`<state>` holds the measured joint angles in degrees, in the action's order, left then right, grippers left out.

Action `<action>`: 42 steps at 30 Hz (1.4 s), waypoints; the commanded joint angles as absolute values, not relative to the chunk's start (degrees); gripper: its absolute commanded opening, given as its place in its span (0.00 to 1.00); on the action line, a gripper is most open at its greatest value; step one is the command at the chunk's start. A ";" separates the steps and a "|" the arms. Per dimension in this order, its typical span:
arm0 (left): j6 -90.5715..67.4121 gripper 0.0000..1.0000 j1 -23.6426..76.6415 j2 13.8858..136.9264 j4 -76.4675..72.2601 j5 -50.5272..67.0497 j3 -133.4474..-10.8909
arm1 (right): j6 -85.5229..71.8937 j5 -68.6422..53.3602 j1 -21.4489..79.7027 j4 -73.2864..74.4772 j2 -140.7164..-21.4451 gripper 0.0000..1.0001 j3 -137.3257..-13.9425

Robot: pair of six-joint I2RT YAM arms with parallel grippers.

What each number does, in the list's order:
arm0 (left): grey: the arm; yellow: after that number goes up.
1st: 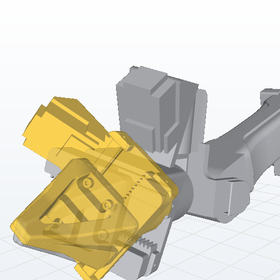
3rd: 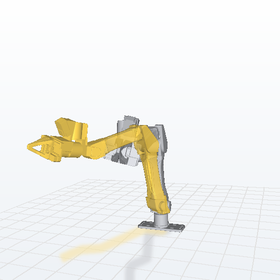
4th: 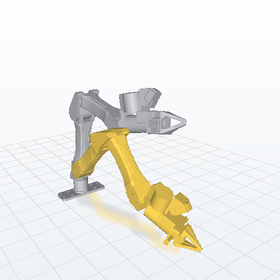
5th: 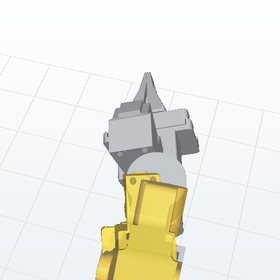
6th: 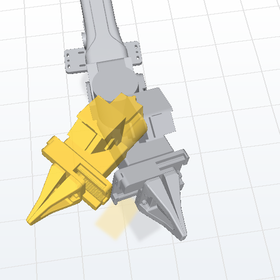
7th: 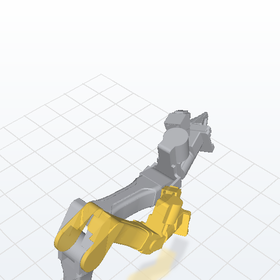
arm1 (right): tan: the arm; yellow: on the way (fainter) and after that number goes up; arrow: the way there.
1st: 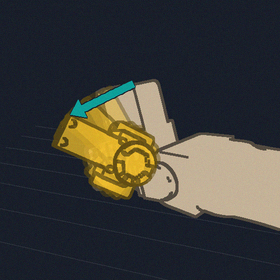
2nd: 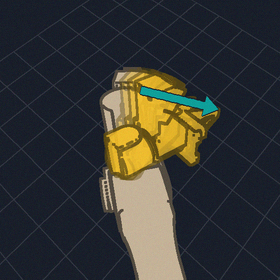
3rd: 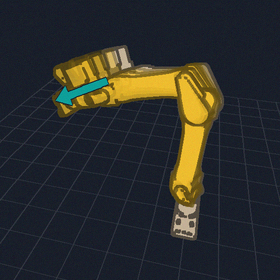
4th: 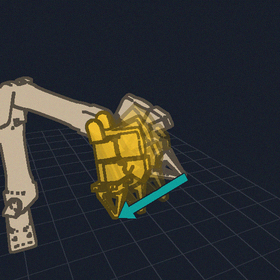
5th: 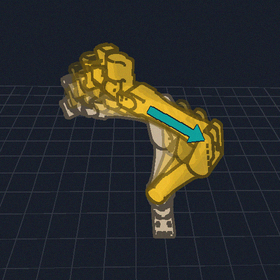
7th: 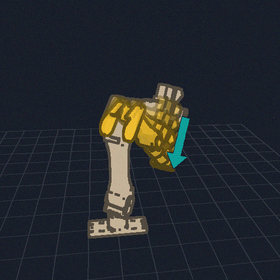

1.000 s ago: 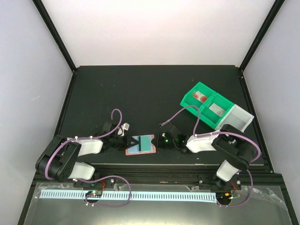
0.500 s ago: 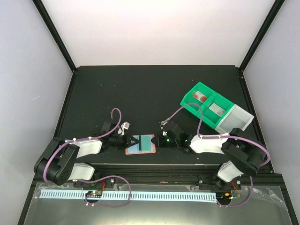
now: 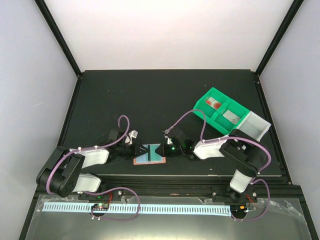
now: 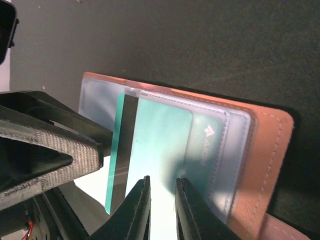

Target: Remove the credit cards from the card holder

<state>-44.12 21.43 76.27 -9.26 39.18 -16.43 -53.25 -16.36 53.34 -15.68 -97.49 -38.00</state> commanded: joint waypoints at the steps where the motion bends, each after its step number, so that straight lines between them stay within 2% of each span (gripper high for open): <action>1: -41.60 0.27 20.92 76.22 -6.92 35.82 -17.00 | -53.25 -16.95 53.44 -17.08 -100.04 0.18 -37.35; 15: -46.70 0.33 21.43 78.59 -16.97 38.66 -13.17 | -56.34 -16.15 53.44 -19.78 -100.81 0.17 -33.62; 22: -48.36 0.33 21.70 81.25 -19.96 38.67 -12.61 | -56.89 -15.98 53.44 -20.40 -100.64 0.17 -32.87; 26: -49.43 0.25 21.70 80.90 -21.35 39.03 -12.22 | -57.01 -15.99 53.44 -20.60 -100.85 0.16 -32.74; 29: -49.48 0.13 21.71 80.03 -21.18 39.38 -12.38 | -57.36 -15.99 53.44 -21.20 -100.98 0.16 -32.37; 33: -49.21 0.02 21.70 79.36 -21.56 40.52 -12.73 | -57.52 -16.02 53.43 -21.62 -101.00 0.16 -31.98; 42: -49.66 0.02 21.54 76.05 -18.56 40.04 -12.57 | -58.28 -14.74 53.35 -22.06 -100.11 0.16 -30.38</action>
